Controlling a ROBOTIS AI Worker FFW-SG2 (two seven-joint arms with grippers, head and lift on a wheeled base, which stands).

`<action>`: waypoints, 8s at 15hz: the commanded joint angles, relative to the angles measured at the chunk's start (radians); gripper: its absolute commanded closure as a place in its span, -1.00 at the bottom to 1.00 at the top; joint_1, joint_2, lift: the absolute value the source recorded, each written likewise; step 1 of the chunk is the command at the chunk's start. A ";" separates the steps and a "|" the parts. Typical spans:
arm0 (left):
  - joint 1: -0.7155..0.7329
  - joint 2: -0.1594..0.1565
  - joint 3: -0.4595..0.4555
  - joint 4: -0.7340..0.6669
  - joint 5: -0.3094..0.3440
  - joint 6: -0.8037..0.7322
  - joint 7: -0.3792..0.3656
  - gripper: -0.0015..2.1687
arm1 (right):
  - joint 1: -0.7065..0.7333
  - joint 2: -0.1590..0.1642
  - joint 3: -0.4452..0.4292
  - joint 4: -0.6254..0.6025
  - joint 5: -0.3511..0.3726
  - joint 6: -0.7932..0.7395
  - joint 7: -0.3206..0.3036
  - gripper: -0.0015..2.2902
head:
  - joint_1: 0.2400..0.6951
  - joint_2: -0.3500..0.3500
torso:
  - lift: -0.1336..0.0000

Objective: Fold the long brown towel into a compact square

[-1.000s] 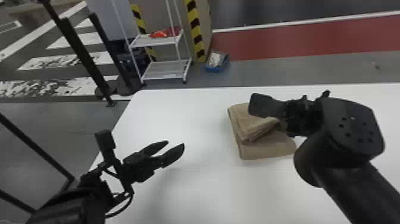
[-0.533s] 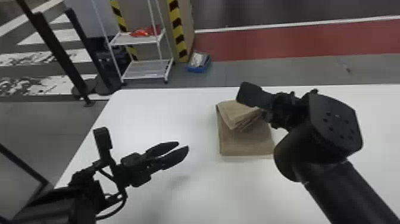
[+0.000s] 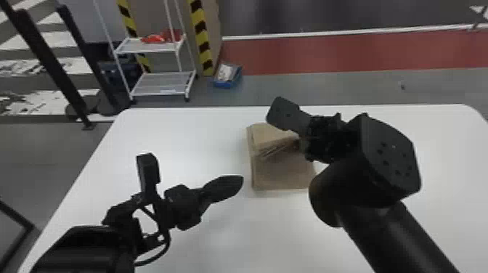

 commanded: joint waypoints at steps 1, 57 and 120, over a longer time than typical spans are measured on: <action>-0.001 0.000 -0.041 0.021 -0.005 -0.031 0.005 0.98 | 0.009 0.001 0.002 -0.018 0.000 0.011 0.014 -0.13 | 1.00 0.36 | -0.86; -0.129 -0.035 -0.187 0.212 -0.203 -0.055 0.124 0.98 | 0.170 0.001 -0.048 -0.185 0.196 -0.063 0.414 -0.79 | 1.00 0.22 | -0.86; 0.019 -0.023 0.192 -0.153 -0.048 0.300 0.018 -0.95 | 0.241 0.001 -0.217 -0.106 -0.387 -0.400 -0.324 -0.33 | 1.00 0.57 | -0.86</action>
